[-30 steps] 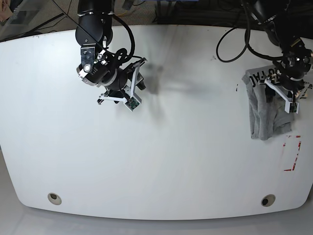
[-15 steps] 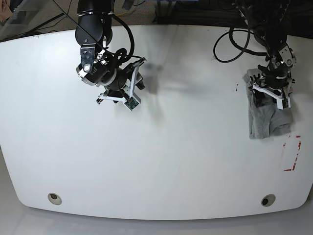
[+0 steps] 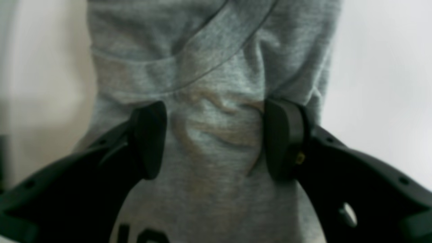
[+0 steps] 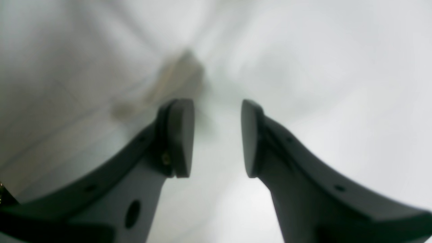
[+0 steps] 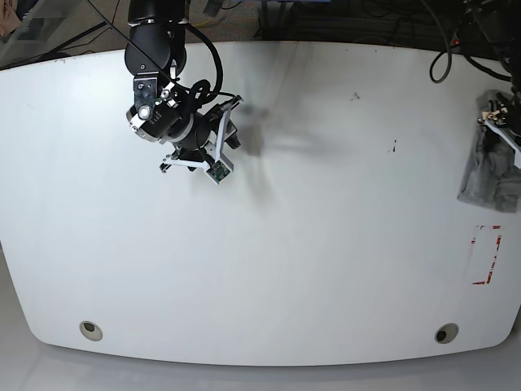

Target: Fold the T-shirt properly

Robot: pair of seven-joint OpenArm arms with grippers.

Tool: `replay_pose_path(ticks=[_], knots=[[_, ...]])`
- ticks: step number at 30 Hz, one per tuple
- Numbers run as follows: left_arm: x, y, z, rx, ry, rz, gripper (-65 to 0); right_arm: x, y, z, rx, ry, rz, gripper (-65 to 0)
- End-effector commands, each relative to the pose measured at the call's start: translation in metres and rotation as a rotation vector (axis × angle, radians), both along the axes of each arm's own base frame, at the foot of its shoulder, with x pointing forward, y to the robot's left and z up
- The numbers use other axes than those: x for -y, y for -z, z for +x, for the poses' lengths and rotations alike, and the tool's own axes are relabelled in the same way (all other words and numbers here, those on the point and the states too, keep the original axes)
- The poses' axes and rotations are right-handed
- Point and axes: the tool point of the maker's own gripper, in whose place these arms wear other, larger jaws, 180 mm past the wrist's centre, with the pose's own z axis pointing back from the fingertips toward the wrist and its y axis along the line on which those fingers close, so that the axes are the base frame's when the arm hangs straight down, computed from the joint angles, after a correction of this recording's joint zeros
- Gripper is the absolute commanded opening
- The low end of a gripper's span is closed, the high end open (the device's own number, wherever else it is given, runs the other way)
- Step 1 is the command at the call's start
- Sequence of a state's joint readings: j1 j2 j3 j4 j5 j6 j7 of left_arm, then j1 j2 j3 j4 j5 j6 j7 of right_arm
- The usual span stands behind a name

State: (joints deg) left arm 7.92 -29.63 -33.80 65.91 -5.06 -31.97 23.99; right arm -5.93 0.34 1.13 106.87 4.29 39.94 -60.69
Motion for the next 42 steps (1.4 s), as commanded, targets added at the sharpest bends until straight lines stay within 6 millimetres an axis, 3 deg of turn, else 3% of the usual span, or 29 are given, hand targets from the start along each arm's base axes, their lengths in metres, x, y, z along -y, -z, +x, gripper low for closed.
replay_pose_path(ticks=[1,4,7,9,13,15,20,22,26,29,34,37,42], knots=[[-0.027,-0.003,-0.016,-0.095,-0.006,0.063,-23.5,-0.004,-0.012,0.008,0.045,-0.004,0.022,-43.3],[-0.052,-0.018,-0.024,-0.107,-0.012,0.077,-23.5,-0.004,-0.012,0.007,0.044,-0.004,0.022,-43.3],[-0.054,-0.029,-0.022,-0.092,0.019,0.071,-23.5,-0.004,-0.013,0.008,0.046,-0.004,0.024,-43.3],[-0.057,-0.046,-0.010,-0.044,0.019,0.094,-23.5,-0.005,-0.013,0.008,0.048,-0.005,0.024,-43.3],[-0.047,-0.086,0.015,0.052,0.075,0.172,-23.6,-0.002,-0.016,0.013,0.062,0.002,0.018,-43.3],[-0.035,-0.093,0.024,0.084,0.104,0.185,-23.9,0.003,-0.022,0.021,0.093,0.013,0.020,-43.3],[0.015,-0.104,0.044,0.188,0.176,0.183,-24.0,0.032,-0.031,0.039,0.186,0.060,0.038,-43.3],[0.047,-0.099,0.055,0.212,0.236,0.158,-24.0,0.043,-0.039,0.051,0.243,0.085,0.062,-43.3],[0.111,-0.113,0.087,0.380,0.308,0.135,-23.9,0.060,-0.055,0.068,0.383,0.092,0.141,-43.3],[0.154,-0.106,0.091,0.496,0.322,0.056,-23.6,0.071,-0.059,0.075,0.464,0.085,0.210,-43.3],[0.207,-0.099,0.086,0.649,0.322,-0.052,-23.6,0.101,-0.057,0.079,0.578,0.162,0.301,-43.3],[0.221,-0.092,0.074,0.674,0.299,-0.081,-23.6,0.124,-0.056,0.074,0.638,0.215,0.294,-43.3],[0.247,-0.080,0.037,0.643,0.302,-0.134,-24.0,0.142,-0.039,0.042,0.662,0.286,0.288,-43.1]])
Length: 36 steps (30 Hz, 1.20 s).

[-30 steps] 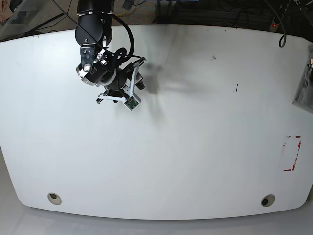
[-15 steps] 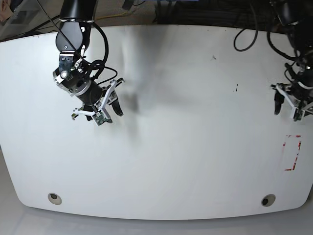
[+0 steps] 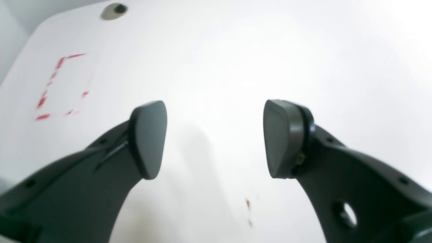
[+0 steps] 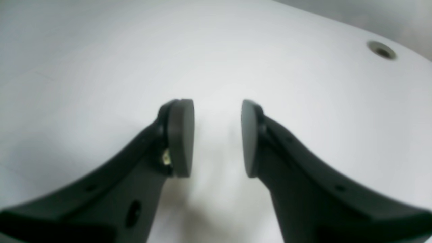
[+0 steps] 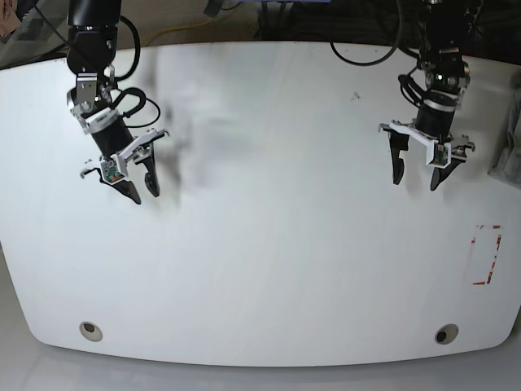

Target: Fold the T-shirt properly

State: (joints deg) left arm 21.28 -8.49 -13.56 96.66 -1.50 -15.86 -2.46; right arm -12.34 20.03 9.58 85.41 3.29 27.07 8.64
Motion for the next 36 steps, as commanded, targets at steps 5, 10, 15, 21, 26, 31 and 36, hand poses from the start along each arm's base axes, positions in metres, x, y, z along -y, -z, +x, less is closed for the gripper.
replay_pose_path(ticks=[5,10,15,21,26,31,36], knots=[[0.022,-0.003,-0.054,-0.037,0.028,-0.029,-24.2,0.007,-0.003,-0.051,0.050,0.045,0.054,-42.8],[0.026,0.018,-0.104,-0.162,0.033,-0.032,-24.2,0.000,0.005,-0.094,-0.014,0.057,0.068,-42.8],[0.027,0.039,-0.155,-0.300,0.019,-0.047,-24.2,-0.004,0.017,-0.140,-0.102,0.095,0.091,-43.0],[0.036,0.057,-0.222,-0.467,-0.025,-0.090,-24.2,-0.010,0.030,-0.213,-0.260,0.125,0.098,-43.1],[0.039,0.067,-0.258,-0.564,-0.053,-0.109,-24.3,-0.020,0.043,-0.276,-0.428,0.118,0.108,-43.1],[0.037,0.089,-0.295,-0.674,-0.082,-0.123,-24.3,-0.029,0.067,-0.342,-0.618,0.128,0.134,-43.1],[0.042,0.132,-0.334,-0.816,-0.065,-0.148,-24.3,-0.034,0.111,-0.396,-0.794,0.159,0.161,-43.3]])
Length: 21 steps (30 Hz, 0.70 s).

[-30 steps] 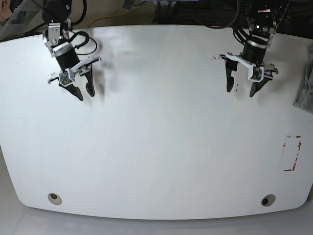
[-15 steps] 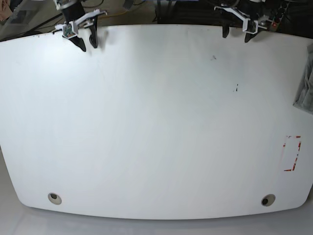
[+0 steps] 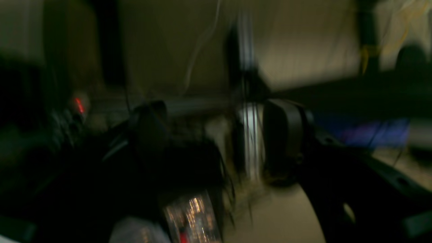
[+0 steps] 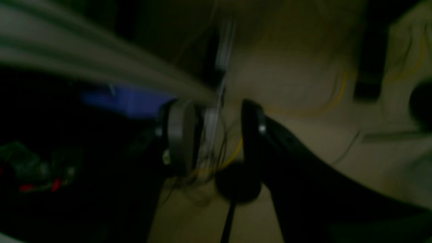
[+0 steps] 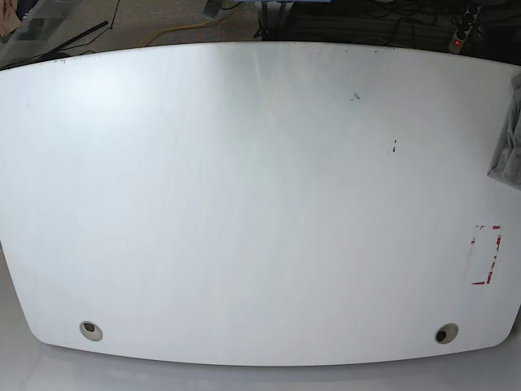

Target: Fold the T-shirt properly

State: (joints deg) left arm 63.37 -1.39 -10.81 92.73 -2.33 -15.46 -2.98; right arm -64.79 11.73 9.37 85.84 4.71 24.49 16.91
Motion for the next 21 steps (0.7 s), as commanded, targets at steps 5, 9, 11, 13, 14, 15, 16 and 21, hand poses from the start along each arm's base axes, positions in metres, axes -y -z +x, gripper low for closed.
replay_pose_path(ticks=[5,9,11,13,14,15,16,21], knots=[[-0.003,0.053,-0.030,-0.130,0.014,-0.026,-24.3,-0.001,0.051,-0.036,-0.139,0.028,0.024,-43.3],[-0.009,0.099,-0.039,-0.224,-0.029,-0.031,-24.3,0.006,0.085,-0.035,-0.193,0.056,0.013,-43.3],[-0.011,0.120,-0.040,-0.268,-0.054,-0.035,-24.3,0.004,0.099,-0.032,-0.215,0.060,0.018,-43.3],[-0.013,0.137,-0.042,-0.313,-0.080,-0.039,-24.3,0.003,0.112,-0.030,-0.238,0.061,0.021,-43.3],[-0.014,0.147,-0.041,-0.334,-0.093,-0.042,-24.3,0.004,0.119,-0.029,-0.255,0.066,0.020,-43.3],[-0.019,0.153,-0.039,-0.353,-0.100,-0.038,-24.3,0.006,0.125,-0.027,-0.265,0.074,0.017,-43.3],[-0.022,0.159,-0.041,-0.376,-0.107,-0.036,-24.3,0.007,0.131,-0.028,-0.281,0.080,0.015,-43.3],[-0.020,0.183,-0.031,-0.456,-0.158,-0.046,-24.3,0.012,0.157,-0.021,-0.349,0.106,0.008,-43.3]])
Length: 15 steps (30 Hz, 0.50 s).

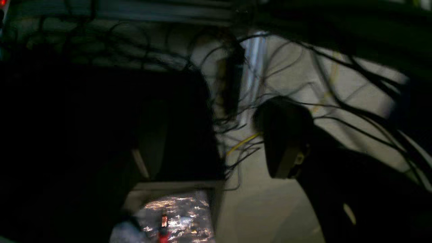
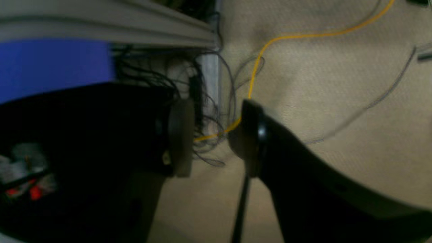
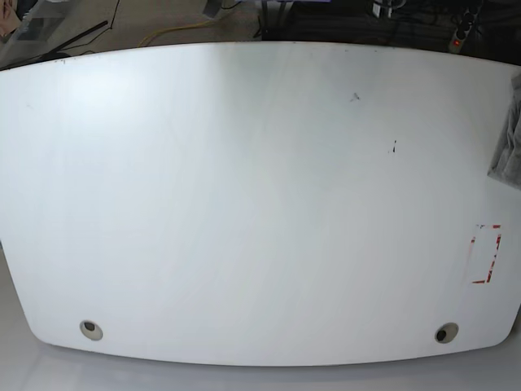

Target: Fold the T-shirt properly

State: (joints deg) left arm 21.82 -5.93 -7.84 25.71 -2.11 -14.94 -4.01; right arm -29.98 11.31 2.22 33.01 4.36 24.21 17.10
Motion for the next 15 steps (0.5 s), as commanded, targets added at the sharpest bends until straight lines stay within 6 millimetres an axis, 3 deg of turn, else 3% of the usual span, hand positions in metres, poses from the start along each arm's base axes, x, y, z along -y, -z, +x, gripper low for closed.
replay_pose_path(ticks=[1,6,15], knots=[[-0.002,0.005,-0.015,-0.057,-0.020,0.009,-24.3,0.007,0.005,-0.014,-0.045,0.008,-0.002,-43.3],[-0.015,0.017,0.000,-0.107,-0.001,0.115,-24.3,0.010,0.019,0.015,-0.049,0.030,-0.009,-43.1],[-0.017,0.020,0.039,-0.065,0.063,0.167,-24.2,0.015,0.031,0.067,-0.033,0.058,-0.015,-42.8]])
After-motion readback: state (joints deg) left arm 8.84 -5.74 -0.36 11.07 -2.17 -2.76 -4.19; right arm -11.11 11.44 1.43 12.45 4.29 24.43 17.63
